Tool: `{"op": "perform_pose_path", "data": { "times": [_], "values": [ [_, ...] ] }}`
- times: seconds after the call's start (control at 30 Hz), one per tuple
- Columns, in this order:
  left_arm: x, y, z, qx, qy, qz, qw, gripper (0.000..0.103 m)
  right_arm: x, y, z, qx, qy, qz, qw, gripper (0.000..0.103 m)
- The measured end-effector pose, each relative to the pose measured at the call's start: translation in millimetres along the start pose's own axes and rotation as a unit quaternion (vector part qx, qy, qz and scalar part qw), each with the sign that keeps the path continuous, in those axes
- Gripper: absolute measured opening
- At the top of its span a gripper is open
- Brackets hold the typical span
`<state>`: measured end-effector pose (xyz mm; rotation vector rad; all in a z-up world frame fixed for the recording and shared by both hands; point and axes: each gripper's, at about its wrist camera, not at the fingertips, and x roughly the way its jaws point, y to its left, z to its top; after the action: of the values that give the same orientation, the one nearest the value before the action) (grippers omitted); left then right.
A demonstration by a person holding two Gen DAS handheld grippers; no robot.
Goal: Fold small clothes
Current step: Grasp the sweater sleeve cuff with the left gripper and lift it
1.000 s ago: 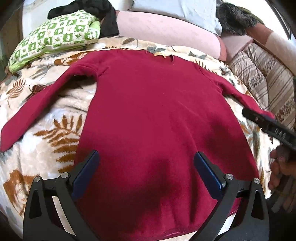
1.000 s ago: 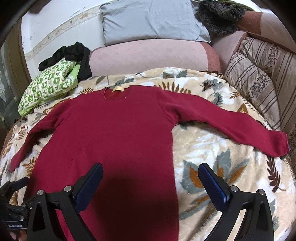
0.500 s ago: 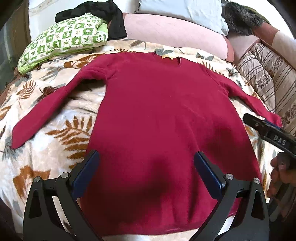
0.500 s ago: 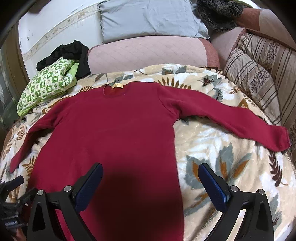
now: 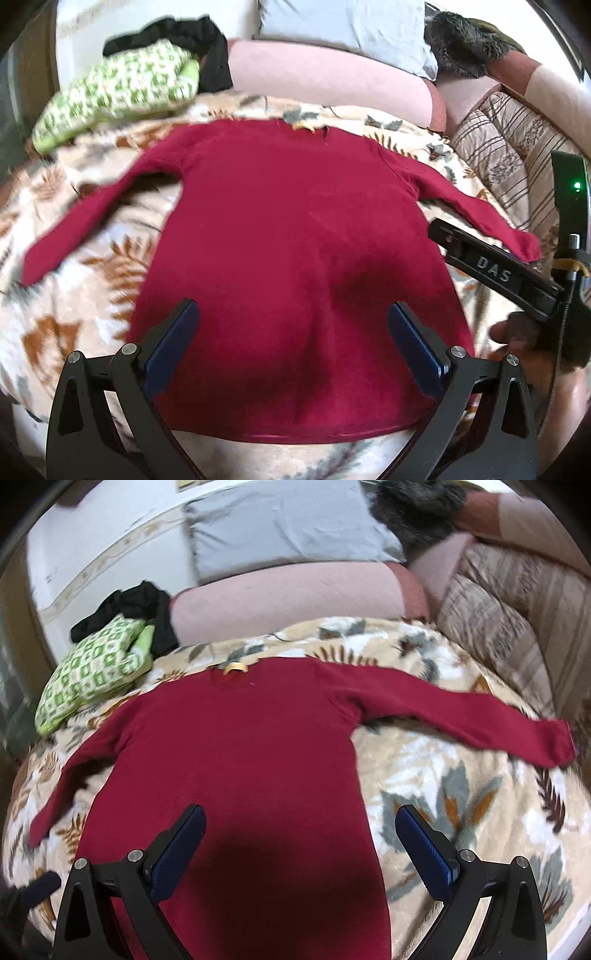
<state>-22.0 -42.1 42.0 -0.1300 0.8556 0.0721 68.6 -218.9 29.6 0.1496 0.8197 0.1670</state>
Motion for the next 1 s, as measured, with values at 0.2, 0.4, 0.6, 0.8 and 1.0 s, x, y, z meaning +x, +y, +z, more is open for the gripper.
{"op": "perform_pose_path", "data": {
  "times": [0.2, 0.4, 0.6, 0.8, 1.0],
  "values": [
    [-11.6, 16.2, 7.3, 0.016, -0.027, 0.059, 0.9978, 0.102, -5.1, -5.6, -1.7, 0.001, -0.006, -0.005, 1.0, 0.102],
    [-16.1, 61.9, 24.3, 0.006, -0.031, 0.081, 0.9962, 0.102, -2.8, -6.5, -2.6, 0.003, 0.0, -0.004, 1.0, 0.102],
    [5.5, 191.8, 31.2, -0.201, 0.011, -0.083, 0.976, 0.102, 8.2, 3.4, -4.8, -0.005, 0.021, 0.011, 1.0, 0.102],
    [34.7, 308.9, -7.5, -0.412, -0.01, -0.192, 0.8908, 0.1, 18.4, 11.1, -8.3, -0.01, 0.041, 0.02, 0.999, 0.102],
    [52.8, 349.4, -33.4, -0.503, -0.05, -0.267, 0.8208, 0.1, 25.6, 13.6, -8.5, -0.008, 0.054, 0.031, 0.998, 0.102]
  ]
}}
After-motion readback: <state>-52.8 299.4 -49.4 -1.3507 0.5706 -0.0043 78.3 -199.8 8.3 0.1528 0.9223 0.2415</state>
